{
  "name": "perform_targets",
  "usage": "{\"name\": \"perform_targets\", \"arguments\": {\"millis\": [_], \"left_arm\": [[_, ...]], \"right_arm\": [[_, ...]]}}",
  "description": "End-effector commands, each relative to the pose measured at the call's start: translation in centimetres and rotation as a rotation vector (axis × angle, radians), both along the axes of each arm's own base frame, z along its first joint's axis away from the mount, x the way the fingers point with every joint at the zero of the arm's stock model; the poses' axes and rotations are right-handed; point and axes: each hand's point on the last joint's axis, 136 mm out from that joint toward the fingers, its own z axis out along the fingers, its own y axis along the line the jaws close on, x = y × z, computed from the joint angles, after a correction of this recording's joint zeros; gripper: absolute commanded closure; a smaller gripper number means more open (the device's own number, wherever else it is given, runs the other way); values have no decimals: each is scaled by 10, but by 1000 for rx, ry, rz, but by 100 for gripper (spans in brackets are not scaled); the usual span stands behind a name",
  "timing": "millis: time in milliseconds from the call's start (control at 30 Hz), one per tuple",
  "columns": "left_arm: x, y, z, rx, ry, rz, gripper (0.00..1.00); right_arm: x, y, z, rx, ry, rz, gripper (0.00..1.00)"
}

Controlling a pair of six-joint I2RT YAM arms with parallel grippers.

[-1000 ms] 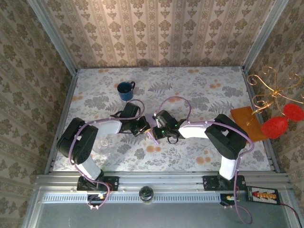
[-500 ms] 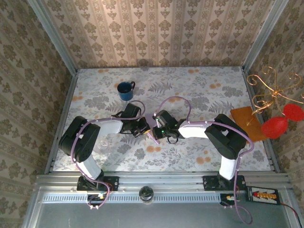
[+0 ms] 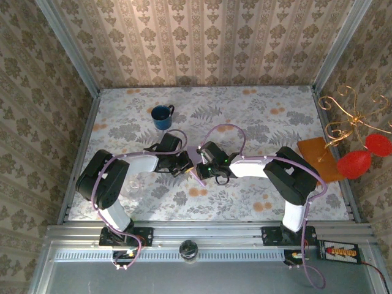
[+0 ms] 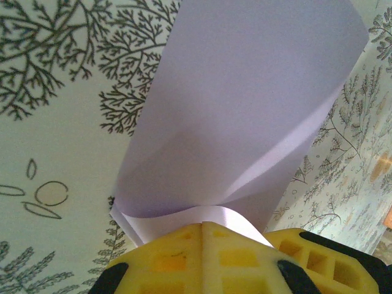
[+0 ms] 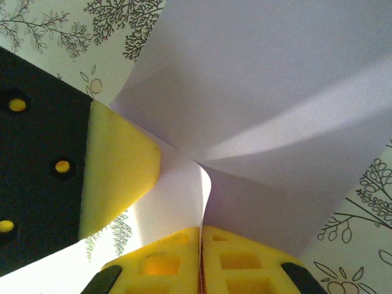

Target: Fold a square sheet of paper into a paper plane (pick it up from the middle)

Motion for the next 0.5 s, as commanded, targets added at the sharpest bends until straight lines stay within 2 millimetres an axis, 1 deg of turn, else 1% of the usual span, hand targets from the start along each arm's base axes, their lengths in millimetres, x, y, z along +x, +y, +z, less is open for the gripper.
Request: {"name": "perform_targets", "arguments": {"millis": [0,467], "left_arm": [[-9,7,-15,45,40,1,98],[-12,10,-23,57,53,-2,98]], "right_arm": [[-11,-14,-24,-91,68,-16,92],[-10,-14,-23,-93,70,-19,94]]}}
